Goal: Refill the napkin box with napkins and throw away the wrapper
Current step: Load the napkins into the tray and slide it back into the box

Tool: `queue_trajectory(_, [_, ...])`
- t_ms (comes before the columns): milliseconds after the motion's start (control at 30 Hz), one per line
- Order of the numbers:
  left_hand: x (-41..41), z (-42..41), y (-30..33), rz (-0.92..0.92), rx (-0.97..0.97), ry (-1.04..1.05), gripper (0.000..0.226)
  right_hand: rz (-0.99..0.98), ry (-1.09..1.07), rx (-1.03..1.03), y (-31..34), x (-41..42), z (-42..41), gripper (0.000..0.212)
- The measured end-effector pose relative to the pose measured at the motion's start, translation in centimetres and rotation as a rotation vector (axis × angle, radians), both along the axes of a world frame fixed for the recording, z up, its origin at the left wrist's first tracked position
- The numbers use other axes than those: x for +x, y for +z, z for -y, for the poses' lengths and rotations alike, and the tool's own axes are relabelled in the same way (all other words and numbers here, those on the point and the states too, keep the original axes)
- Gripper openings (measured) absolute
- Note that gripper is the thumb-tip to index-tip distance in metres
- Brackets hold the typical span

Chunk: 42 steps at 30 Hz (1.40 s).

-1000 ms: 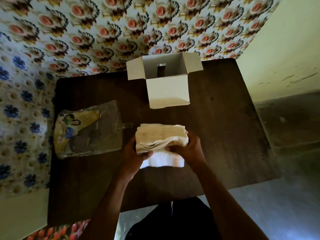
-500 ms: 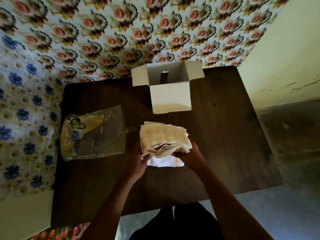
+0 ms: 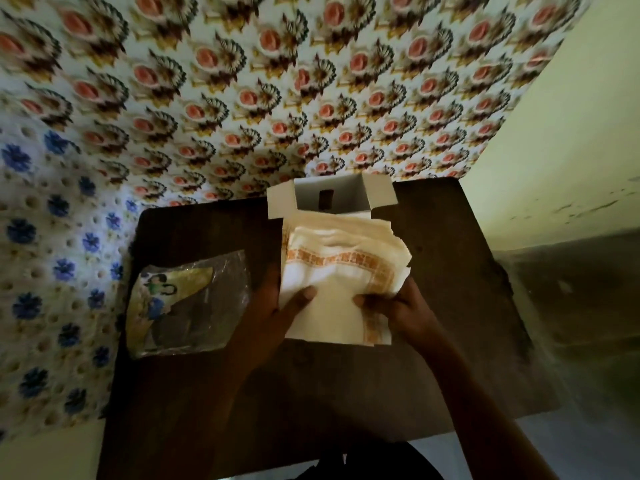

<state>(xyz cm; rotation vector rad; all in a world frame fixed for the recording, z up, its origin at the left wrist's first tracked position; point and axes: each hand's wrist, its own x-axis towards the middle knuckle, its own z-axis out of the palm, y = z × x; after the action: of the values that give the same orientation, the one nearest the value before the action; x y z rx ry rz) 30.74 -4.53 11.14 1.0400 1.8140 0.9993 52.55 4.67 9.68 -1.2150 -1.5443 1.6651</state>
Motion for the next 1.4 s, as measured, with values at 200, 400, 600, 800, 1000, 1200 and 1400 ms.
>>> queue_trajectory(200, [-2.6, -8.1, 3.3, -0.08, 0.139, -0.022, 0.053, 0.036, 0.009, 0.142, 4.0, -2.6, -8.0, 0.05])
queue_trajectory(400, [-4.2, -15.5, 4.1, -0.083, 0.159, -0.078, 0.066, 0.154, 0.057, 0.209, 5.3, -5.5, -16.0, 0.055])
queue_trajectory(600, [-5.0, -18.7, 3.3, -0.131, 0.012, -0.161, 0.095, 0.322, -0.006, 0.3, 4.6, -7.8, -18.6, 0.073])
queue_trajectory(800, [-4.9, -19.1, 2.5, -0.326, 0.132, -0.094, 0.082, 0.426, 0.129, 0.391, 4.2, -7.7, -18.7, 0.101])
queue_trajectory(1000, [-5.0, -18.3, 2.1, -0.508, 0.144, -0.017, 0.076, 0.454, 0.12, 0.529, 3.4, -7.3, -18.3, 0.072])
queue_trajectory(1200, [-4.4, -18.0, 1.6, -0.567, 0.125, -0.047, 0.079, 0.477, 0.131, 0.618, 2.6, -6.6, -19.0, 0.068])
queue_trajectory(1400, [-3.9, -17.6, 0.4, -0.478, 0.126, -0.044, 0.072, 0.574, 0.229, 0.66, 1.2, -6.4, -19.7, 0.04])
